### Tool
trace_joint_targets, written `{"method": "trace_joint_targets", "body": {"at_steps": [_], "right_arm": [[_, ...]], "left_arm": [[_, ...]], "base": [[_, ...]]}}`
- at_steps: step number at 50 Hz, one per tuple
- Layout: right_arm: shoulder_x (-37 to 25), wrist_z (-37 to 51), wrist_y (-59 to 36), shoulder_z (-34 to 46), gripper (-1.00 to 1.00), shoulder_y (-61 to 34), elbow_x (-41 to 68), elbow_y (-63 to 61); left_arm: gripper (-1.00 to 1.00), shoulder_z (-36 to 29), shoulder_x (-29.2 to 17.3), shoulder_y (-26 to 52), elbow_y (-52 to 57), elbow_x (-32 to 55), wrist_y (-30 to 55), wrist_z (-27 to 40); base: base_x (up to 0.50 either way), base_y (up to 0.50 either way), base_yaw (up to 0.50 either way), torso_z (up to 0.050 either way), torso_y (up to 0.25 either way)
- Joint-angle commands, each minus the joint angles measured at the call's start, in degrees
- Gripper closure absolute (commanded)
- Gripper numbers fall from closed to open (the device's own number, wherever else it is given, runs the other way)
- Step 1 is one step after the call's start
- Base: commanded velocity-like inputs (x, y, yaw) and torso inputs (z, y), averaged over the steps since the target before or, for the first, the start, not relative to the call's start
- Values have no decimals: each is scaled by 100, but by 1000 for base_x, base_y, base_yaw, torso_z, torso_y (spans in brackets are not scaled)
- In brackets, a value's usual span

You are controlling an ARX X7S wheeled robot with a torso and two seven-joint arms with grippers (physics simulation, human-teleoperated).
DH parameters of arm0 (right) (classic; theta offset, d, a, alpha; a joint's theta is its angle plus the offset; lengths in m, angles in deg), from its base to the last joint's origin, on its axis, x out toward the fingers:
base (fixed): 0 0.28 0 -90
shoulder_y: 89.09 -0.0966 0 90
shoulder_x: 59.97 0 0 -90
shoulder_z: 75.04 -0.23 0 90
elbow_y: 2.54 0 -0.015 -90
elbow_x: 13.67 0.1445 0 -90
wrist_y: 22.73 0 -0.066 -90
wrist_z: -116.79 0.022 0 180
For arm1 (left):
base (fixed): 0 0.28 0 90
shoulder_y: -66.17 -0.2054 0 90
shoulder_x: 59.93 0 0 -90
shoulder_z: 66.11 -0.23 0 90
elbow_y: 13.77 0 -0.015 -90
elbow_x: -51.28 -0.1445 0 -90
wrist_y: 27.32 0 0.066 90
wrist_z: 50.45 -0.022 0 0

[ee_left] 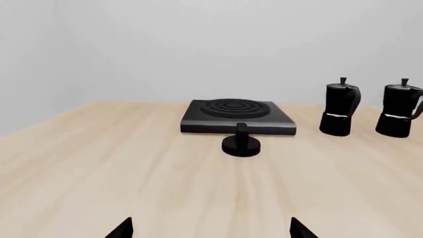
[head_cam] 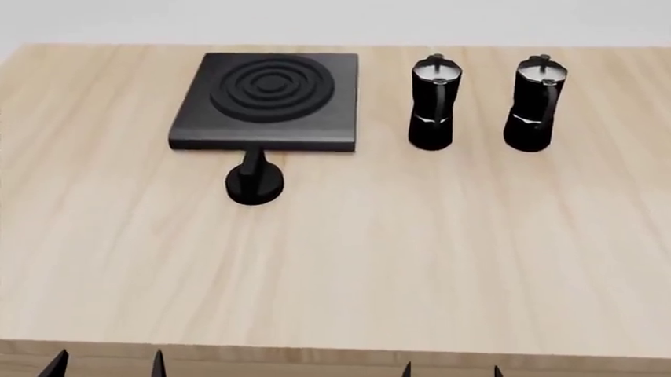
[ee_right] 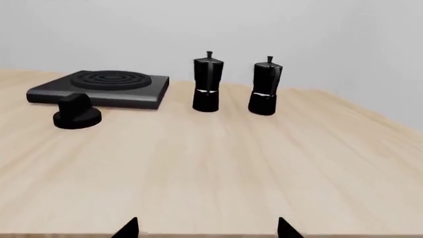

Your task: Put the right moka pot on the stove.

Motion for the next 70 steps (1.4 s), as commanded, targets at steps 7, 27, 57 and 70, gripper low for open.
{"method": "trace_joint_targets", "body": {"at_steps": [7,27,57,70], "right_arm": [[-50,32,39,60,-100,-12,101,45],[-102,113,36,165,-100,-47,95,156],[-166,82,108,258,-100,-124,282,241],[-187,128,102,296,-100,-124,307,209]], "left_arm": [[-100,-72,-56,4,0,44,-12,93],[-100,-140,-109,12,-52,88,-72,179],[-100,-256,-182,49,-68,147,-104,278],[-100,-287,-212,65,-88,198,-132,306]], "base": [[142,79,0,0,0],[146,46,0,0,0],[236,6,0,0,0],[254,0,0,0,0]]}}
